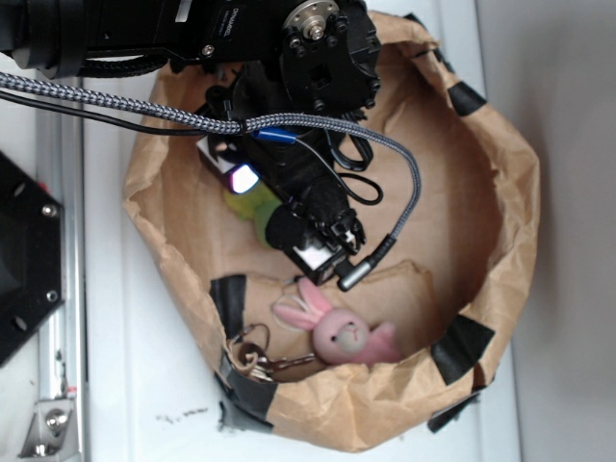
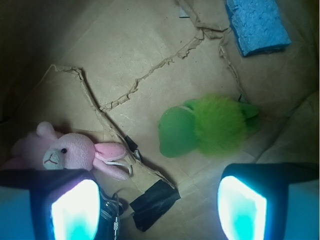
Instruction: Grab the silver keys.
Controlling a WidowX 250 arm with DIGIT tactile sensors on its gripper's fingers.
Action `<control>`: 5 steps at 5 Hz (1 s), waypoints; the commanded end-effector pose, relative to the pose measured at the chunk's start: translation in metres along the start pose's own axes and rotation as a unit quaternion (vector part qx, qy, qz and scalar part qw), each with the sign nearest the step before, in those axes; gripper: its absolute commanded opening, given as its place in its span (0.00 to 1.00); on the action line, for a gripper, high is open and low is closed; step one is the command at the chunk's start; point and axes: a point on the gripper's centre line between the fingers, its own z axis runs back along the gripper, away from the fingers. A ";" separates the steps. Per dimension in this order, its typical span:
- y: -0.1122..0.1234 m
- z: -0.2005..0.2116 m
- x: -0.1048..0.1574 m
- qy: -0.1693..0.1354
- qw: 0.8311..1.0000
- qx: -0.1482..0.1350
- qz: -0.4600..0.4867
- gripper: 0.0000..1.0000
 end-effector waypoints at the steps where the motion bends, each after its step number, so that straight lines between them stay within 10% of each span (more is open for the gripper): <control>1: 0.001 -0.004 -0.011 -0.001 0.998 -0.056 0.006 1.00; 5: -0.029 -0.047 -0.013 0.030 0.997 -0.076 0.004 1.00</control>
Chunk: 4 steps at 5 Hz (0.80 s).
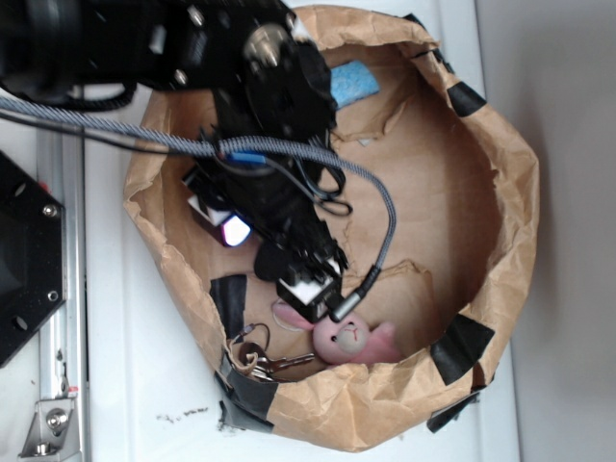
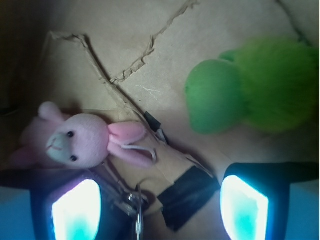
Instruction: Grab the silver keys.
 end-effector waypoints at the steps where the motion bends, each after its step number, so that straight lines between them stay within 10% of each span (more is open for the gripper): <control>1: -0.022 -0.023 -0.007 0.033 0.998 0.011 -0.042 1.00; 4: -0.011 -0.054 -0.042 0.111 0.987 0.054 -0.106 1.00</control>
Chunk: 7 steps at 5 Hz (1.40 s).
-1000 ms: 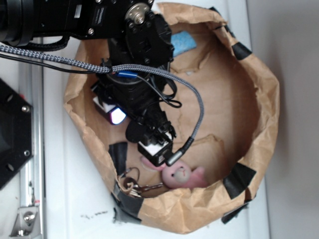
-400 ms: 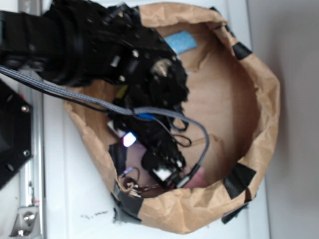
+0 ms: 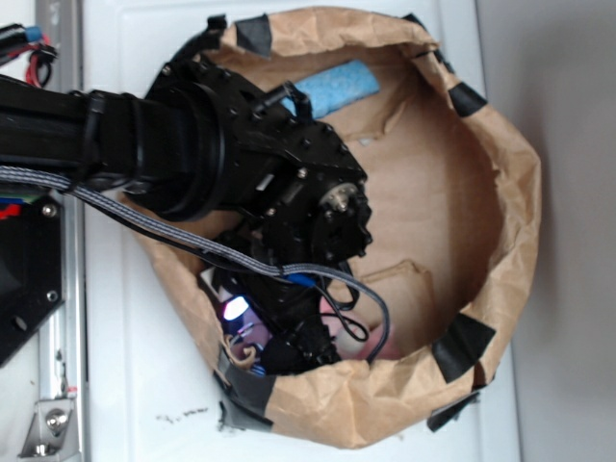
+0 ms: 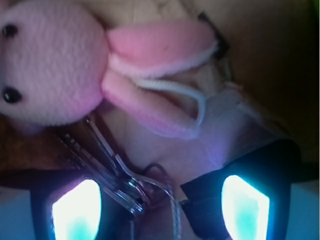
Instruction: Grab the silver keys.
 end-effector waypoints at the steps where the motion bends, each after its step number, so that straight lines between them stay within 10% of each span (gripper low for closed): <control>1: 0.003 -0.013 -0.020 0.000 0.999 0.014 -0.037 0.00; 7: 0.016 0.003 -0.030 -0.023 0.999 -0.019 -0.042 0.00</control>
